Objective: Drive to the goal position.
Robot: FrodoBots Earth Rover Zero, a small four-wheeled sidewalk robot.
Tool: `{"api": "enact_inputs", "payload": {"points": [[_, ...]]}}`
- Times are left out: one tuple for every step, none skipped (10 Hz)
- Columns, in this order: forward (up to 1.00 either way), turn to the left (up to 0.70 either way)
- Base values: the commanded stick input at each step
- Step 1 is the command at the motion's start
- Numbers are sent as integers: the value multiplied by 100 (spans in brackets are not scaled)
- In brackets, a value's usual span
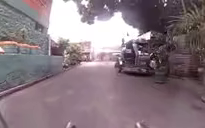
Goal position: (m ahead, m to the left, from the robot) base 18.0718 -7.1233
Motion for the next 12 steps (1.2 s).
{"api": "enact_inputs", "payload": {"points": [[70, 0], [70, 0], [70, 0], [70, 0], [70, 0], [70, 0], [70, -5], [70, -13], [70, -13], [70, -14], [70, -13], [70, 0]]}}
